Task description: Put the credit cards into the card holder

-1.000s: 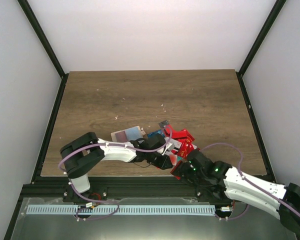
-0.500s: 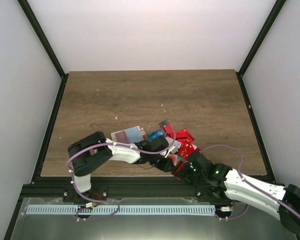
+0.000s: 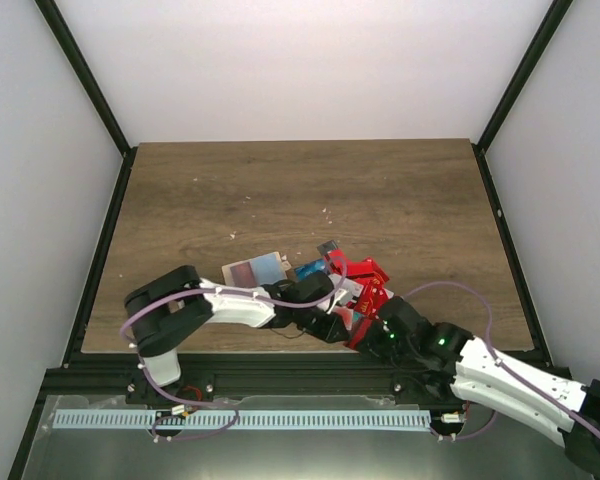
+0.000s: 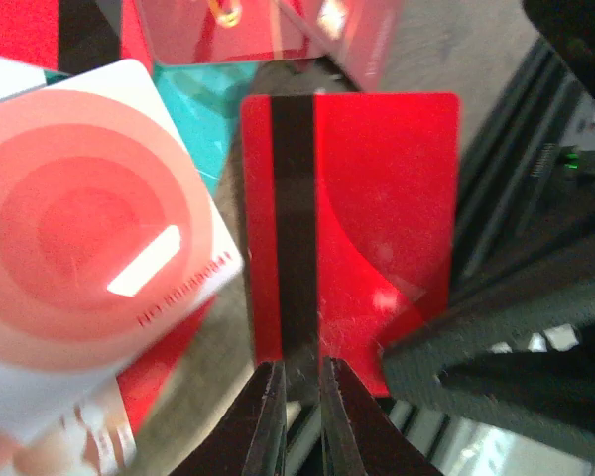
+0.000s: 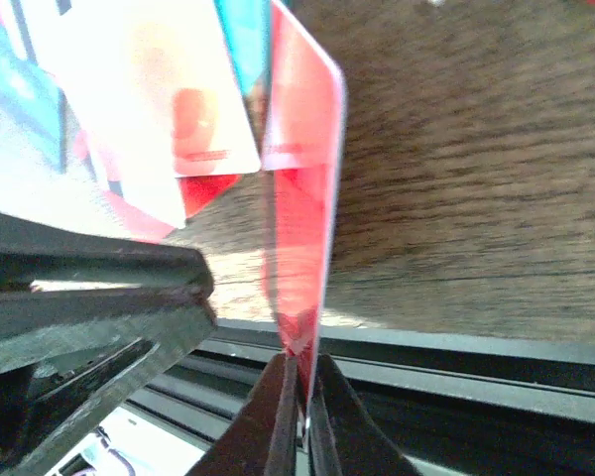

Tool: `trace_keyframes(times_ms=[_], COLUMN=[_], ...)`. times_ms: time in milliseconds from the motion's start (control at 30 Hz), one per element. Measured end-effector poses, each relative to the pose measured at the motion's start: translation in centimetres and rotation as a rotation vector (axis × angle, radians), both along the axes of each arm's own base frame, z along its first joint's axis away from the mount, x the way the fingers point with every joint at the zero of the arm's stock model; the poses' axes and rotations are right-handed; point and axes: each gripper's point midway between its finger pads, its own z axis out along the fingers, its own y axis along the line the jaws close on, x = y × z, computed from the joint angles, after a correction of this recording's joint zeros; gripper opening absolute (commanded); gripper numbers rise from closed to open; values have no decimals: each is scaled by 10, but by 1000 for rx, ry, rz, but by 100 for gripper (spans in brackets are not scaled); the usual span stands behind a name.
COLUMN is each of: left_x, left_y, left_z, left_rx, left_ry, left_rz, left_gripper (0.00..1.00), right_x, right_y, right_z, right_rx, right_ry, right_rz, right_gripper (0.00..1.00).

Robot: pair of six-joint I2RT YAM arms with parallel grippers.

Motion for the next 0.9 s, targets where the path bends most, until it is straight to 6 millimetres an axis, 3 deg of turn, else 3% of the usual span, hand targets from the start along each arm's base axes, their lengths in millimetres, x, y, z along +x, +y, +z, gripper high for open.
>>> trace_keyframes(times_ms=[67, 167, 233, 333, 400, 500, 600, 733, 900], left_x=[0, 11, 26, 61, 84, 116, 127, 123, 116], left_y=[4, 11, 20, 49, 77, 130, 165, 183, 190], left_z=[13, 52, 81, 118, 127, 124, 121, 137, 173], left_rx=[-5, -51, -90, -138, -142, -118, -116, -202, -336], left_ry=[-17, -78, -134, -227, -269, -295, -307, -322, -360], left_rz=[9, 49, 97, 212, 297, 439, 517, 522, 487], left_gripper=[13, 13, 14, 16, 18, 21, 23, 24, 31], right_x=[3, 9, 17, 34, 48, 70, 90, 105, 116], right_y=[0, -5, -8, -7, -2, 12, 35, 70, 110], right_z=[9, 24, 39, 68, 93, 134, 172, 195, 194], right_rx=[-6, -39, -64, -70, -60, -43, -4, 54, 130], right_ry=[-17, -51, -97, -203, -298, -456, -621, -792, -885], right_rz=[-1, -8, -15, -17, -6, 41, 123, 267, 492], right_gripper=[1, 1, 1, 1, 1, 1, 1, 1, 1])
